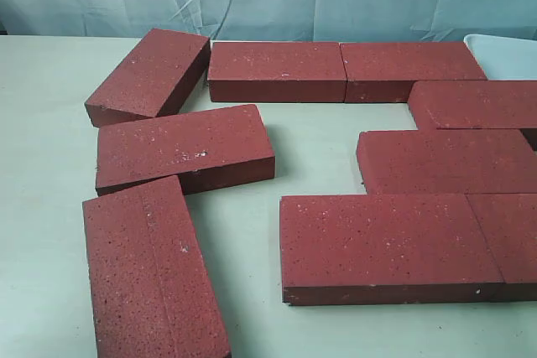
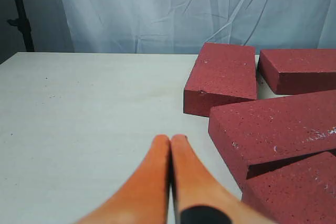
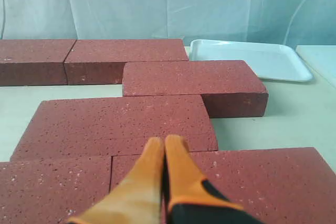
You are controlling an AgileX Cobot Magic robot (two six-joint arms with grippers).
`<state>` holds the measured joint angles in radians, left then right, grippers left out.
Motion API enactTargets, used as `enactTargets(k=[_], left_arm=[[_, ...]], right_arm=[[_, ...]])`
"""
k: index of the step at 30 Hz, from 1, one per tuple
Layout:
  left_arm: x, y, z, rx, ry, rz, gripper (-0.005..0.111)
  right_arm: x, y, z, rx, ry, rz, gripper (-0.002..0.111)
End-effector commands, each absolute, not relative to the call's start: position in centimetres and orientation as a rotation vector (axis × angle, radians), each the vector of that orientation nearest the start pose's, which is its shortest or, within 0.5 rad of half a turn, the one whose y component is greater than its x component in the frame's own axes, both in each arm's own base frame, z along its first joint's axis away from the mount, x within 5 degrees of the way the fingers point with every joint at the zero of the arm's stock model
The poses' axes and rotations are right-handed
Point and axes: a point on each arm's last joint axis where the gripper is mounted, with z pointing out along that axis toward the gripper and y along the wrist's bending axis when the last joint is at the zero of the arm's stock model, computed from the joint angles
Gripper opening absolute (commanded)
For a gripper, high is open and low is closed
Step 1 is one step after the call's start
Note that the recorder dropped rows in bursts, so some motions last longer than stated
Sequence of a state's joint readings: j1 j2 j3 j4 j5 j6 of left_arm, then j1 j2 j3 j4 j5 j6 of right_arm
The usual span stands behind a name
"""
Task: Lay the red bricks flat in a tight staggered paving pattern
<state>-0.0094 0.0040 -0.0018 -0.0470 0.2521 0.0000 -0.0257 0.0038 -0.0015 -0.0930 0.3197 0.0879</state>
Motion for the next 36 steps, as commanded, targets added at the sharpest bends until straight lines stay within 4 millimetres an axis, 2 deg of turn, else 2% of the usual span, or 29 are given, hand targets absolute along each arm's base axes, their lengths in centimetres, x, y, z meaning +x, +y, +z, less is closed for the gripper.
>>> enactTargets(k=[1, 36], left_arm=[[5.54, -0.13, 19.16, -0.032, 1.722, -0.051, 0.0], [5.54, -0.13, 19.16, -0.032, 1.722, -0.051, 0.0]], right_arm=[[5.41, -0.43, 18.51, 0.044, 1.794, -0.052, -0.001], [5.47, -0.41, 18.8, 0.04, 1.761, -0.05, -0.001]])
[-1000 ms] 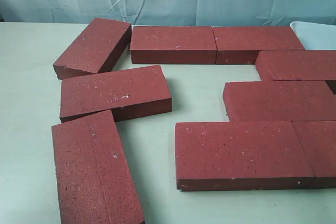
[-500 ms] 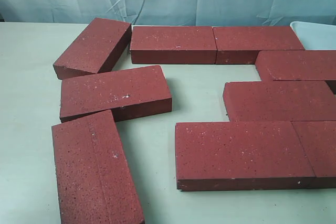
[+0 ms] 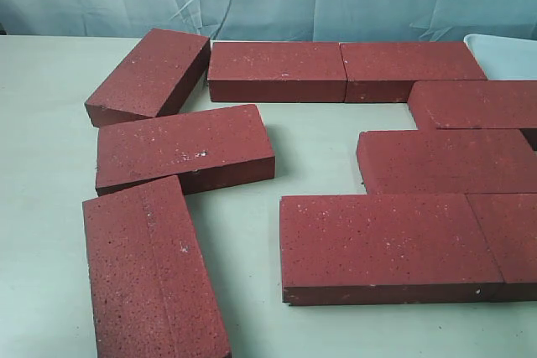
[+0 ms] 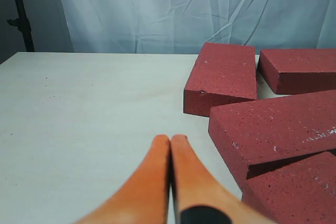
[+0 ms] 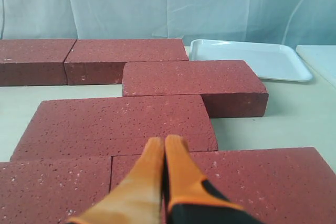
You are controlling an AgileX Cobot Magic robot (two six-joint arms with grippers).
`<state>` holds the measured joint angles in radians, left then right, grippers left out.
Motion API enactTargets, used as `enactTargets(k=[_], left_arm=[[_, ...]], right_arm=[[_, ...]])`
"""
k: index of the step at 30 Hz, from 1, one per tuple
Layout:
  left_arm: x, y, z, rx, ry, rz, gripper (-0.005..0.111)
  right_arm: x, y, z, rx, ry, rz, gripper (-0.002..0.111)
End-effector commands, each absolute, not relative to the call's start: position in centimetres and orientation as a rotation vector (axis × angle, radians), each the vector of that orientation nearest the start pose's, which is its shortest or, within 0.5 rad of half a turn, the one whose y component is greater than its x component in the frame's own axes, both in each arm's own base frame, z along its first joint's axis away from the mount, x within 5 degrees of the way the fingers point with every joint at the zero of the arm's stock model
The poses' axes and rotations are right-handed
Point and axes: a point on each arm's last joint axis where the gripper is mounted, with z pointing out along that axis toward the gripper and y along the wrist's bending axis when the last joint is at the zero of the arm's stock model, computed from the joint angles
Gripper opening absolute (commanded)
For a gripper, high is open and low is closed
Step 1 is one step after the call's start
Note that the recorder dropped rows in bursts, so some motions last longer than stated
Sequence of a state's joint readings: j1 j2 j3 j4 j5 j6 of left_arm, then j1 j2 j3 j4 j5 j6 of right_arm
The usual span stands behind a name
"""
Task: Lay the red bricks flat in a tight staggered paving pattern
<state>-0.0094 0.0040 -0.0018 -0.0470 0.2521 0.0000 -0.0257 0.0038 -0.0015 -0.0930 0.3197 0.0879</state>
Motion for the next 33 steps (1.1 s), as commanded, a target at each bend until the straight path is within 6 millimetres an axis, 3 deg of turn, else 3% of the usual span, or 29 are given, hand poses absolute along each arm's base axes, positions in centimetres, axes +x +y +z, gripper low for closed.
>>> enactTargets(k=[1, 13, 27, 33], left_arm=[[5.5, -0.1, 19.2, -0.032, 1.722, -0.051, 0.0], [5.5, -0.1, 19.2, -0.022, 1.722, -0.043, 0.0], [5.5, -0.1, 19.2, -0.022, 1.722, -0.043, 0.0], [5.5, -0.1, 19.2, -0.022, 1.722, -0.043, 0.0]], right_arm=[[5.5, -0.4, 19.0, 0.039, 1.742, -0.049, -0.001], [5.2, 0.1, 23.3, -0.017, 1.266, -0.033, -0.001], [5.0, 0.1, 23.8, -0.013, 1.197, -0.02, -0.001], [4.7, 0.1, 24.7, 0.039, 1.099, 0.066, -0.001]])
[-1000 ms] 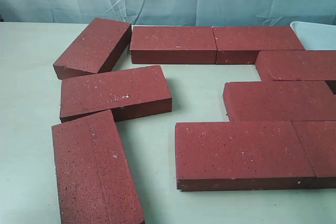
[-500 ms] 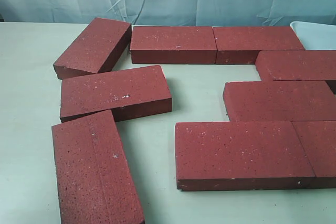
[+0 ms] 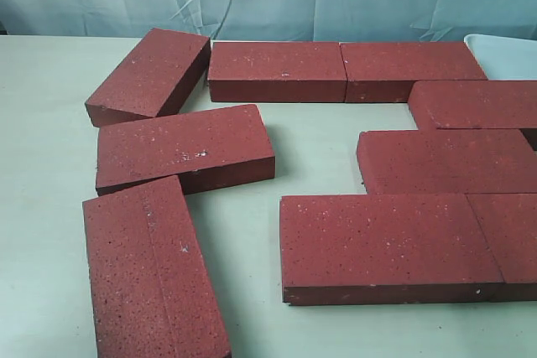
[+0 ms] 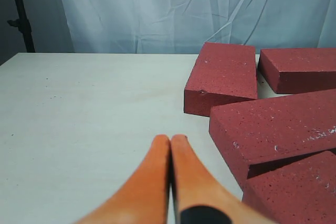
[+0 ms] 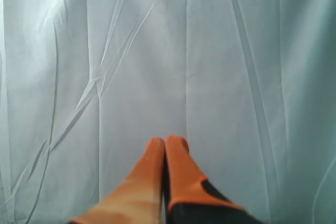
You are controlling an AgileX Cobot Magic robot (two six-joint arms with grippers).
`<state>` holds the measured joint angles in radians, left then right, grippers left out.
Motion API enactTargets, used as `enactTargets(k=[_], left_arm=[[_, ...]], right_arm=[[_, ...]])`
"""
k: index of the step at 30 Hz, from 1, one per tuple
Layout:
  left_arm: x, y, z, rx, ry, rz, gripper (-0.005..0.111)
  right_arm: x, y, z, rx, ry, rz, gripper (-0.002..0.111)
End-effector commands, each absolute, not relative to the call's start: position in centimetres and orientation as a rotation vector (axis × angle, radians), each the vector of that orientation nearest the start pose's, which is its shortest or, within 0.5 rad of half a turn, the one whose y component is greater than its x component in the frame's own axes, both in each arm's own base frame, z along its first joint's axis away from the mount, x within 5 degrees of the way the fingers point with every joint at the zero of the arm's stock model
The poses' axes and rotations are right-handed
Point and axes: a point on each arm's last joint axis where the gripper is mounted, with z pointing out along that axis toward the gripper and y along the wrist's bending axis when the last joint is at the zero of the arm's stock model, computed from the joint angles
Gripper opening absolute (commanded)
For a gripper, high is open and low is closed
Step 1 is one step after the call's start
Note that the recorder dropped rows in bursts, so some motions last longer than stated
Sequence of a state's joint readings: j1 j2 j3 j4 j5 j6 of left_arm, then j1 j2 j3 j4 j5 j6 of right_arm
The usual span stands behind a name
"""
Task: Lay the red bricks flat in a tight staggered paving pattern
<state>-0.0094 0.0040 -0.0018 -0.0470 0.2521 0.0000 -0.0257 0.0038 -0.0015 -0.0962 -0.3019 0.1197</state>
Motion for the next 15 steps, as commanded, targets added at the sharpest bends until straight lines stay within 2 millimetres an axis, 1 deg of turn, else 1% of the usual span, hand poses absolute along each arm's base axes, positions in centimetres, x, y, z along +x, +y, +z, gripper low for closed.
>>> enactTargets(k=[1, 3, 6, 9, 12, 14, 15], left_arm=[[5.5, -0.1, 19.2, -0.022, 1.722, -0.043, 0.0], [5.5, -0.1, 19.2, -0.022, 1.722, -0.043, 0.0], [5.5, -0.1, 19.2, -0.022, 1.722, -0.043, 0.0], [5.5, -0.1, 19.2, -0.022, 1.722, -0.043, 0.0], [5.5, -0.1, 19.2, -0.022, 1.722, -0.043, 0.0], [5.5, -0.1, 19.2, -0.022, 1.722, -0.043, 0.0], [5.5, -0.1, 19.2, -0.022, 1.722, -0.043, 0.0]], right_arm=[[4.5, 0.0, 24.9, 0.067, 1.067, 0.093, -0.001], [4.3, -0.2, 25.3, 0.116, 1.014, 0.136, -0.001], [4.3, -0.3, 25.7, 0.153, 1.035, 0.162, -0.001], [4.6, -0.3, 27.4, 0.157, 1.092, 0.164, -0.001], [5.1, -0.3, 29.8, 0.161, 1.147, 0.165, -0.001], [5.7, -0.3, 31.4, 0.165, 1.216, 0.166, -0.001], [6.0, -0.2, 31.9, 0.169, 1.262, 0.166, -0.001]])
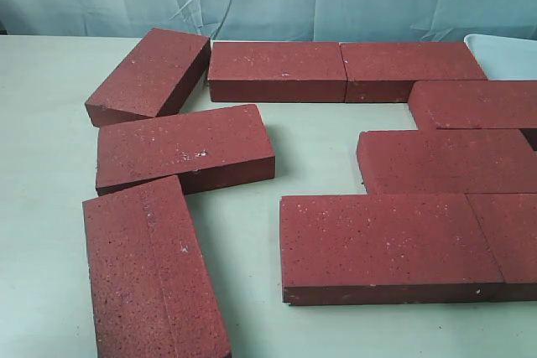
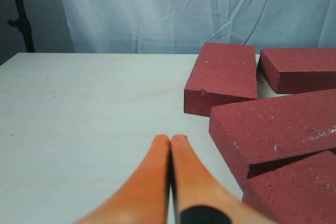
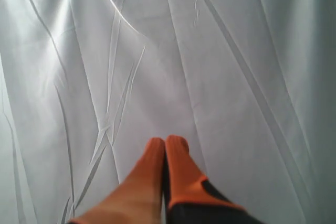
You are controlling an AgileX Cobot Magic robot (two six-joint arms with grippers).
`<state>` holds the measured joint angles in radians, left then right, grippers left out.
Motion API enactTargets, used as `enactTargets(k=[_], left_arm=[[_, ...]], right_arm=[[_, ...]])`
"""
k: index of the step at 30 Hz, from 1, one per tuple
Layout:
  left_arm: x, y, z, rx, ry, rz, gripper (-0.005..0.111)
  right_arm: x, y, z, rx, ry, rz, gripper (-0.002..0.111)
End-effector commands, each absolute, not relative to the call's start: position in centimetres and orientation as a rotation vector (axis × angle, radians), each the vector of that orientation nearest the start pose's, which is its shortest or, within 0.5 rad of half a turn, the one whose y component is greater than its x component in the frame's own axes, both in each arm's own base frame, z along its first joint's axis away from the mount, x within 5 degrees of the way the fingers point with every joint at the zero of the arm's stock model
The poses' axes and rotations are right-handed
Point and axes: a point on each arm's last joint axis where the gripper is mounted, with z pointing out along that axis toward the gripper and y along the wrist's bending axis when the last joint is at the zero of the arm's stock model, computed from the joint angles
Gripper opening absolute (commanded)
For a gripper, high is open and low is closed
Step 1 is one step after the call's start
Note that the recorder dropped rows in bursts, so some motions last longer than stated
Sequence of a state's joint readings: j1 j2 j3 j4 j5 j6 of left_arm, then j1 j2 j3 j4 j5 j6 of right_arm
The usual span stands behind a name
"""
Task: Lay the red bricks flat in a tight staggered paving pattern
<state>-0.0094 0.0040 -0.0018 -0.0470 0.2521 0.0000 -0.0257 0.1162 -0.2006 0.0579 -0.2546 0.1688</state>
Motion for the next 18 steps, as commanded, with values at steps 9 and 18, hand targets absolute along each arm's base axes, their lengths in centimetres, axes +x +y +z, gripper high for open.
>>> enactTargets(k=[9, 18], left_arm=[[5.5, -0.1, 19.2, -0.022, 1.722, -0.043, 0.0], [5.5, -0.1, 19.2, -0.022, 1.722, -0.043, 0.0]], right_arm=[[10.8, 0.0, 36.6, 0.196, 1.627, 0.194, -0.001], [19.2, 3.9, 36.9, -0.106, 1.997, 0.323, -0.001]])
